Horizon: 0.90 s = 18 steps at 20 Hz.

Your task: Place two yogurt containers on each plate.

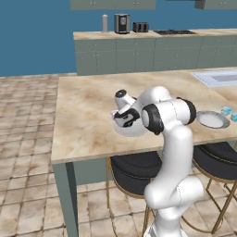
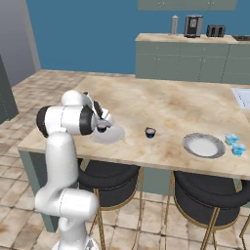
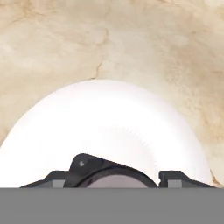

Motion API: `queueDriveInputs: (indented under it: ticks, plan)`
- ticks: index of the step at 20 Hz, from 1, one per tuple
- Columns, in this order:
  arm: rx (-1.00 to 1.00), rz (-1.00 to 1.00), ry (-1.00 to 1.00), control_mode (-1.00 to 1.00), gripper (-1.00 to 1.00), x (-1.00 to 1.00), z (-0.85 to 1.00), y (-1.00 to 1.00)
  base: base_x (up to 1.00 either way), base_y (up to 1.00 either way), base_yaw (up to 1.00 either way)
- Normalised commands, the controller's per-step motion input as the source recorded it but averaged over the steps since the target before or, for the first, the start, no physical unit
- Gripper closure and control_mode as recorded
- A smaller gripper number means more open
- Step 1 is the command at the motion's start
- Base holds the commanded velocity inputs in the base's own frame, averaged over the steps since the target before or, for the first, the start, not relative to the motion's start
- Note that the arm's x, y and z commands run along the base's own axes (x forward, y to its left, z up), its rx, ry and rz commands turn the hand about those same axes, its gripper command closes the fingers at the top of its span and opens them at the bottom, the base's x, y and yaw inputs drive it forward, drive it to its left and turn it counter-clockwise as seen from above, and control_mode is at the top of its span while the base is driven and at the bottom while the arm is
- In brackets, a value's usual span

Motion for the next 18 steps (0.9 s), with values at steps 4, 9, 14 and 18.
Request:
queueDriveInputs:
  ticks: [4, 9, 14, 18]
  plan:
    - [0.00, 0.00, 0.00, -1.00, -1.00, 0.00, 0.00, 0.00, 0.00, 0.00, 0.00]
    - [0.00, 0.00, -0.04, -1.00, -1.00, -0.01, 0.07, 0.00, 0.00, 0.00, 0.00]
    - [0.01, 0.00, -0.13, -1.00, -1.00, 0.00, 0.39, -0.49, 0.00, 0.00, 0.00]
    - [0.08, 0.00, -0.03, -1.00, -1.00, 0.00, 0.25, -1.00, 0.00, 0.00, 0.00]
